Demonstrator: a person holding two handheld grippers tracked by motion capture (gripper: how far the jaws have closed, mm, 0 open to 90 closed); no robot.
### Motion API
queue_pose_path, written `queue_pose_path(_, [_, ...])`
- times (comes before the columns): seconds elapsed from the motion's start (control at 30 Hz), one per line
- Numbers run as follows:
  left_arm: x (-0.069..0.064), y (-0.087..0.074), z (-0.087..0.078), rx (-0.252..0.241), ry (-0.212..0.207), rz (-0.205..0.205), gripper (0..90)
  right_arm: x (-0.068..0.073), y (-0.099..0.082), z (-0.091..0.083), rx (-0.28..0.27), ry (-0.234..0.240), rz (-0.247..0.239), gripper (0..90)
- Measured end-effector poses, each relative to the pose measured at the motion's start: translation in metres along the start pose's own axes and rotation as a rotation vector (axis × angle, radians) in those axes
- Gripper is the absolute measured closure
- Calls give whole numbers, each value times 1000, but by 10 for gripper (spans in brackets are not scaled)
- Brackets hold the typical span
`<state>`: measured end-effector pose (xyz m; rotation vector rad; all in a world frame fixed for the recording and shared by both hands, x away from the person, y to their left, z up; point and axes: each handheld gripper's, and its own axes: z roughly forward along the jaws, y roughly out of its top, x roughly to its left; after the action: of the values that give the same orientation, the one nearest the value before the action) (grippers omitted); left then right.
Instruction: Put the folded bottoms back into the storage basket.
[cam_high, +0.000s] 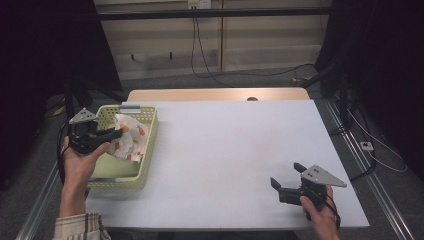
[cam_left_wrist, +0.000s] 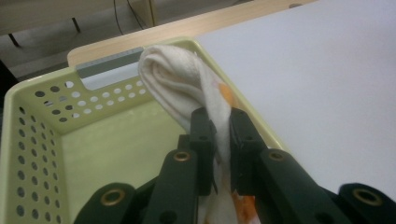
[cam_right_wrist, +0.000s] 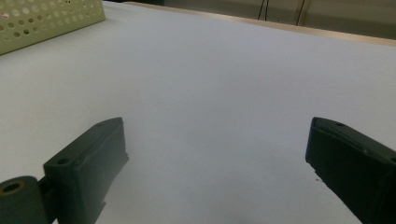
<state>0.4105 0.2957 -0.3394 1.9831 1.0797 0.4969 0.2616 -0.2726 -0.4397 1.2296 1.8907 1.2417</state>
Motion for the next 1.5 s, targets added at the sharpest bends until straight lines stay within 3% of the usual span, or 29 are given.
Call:
queue_pose_path(0.3, [1, -3, 13, 22, -22, -2, 822, 0, 0, 1, 4, -12, -3, 57])
queue_pose_path(0.43, [0, -2, 15, 7, -48, 6, 822, 0, 0, 1, 3, -11, -4, 57])
queue_pose_path(0.7, [2, -4, 21, 29, -31, 1, 819, 1, 0, 0, -12, 13, 0, 50])
queue_pose_path(0.93, [7, -7, 25, 54, 9, -3, 817, 1, -1, 1, 12, -4, -2, 45])
queue_pose_path(1.5, [21, -15, 27, 72, 34, -41, 815, 2, -3, -1, 18, -27, -9, 43])
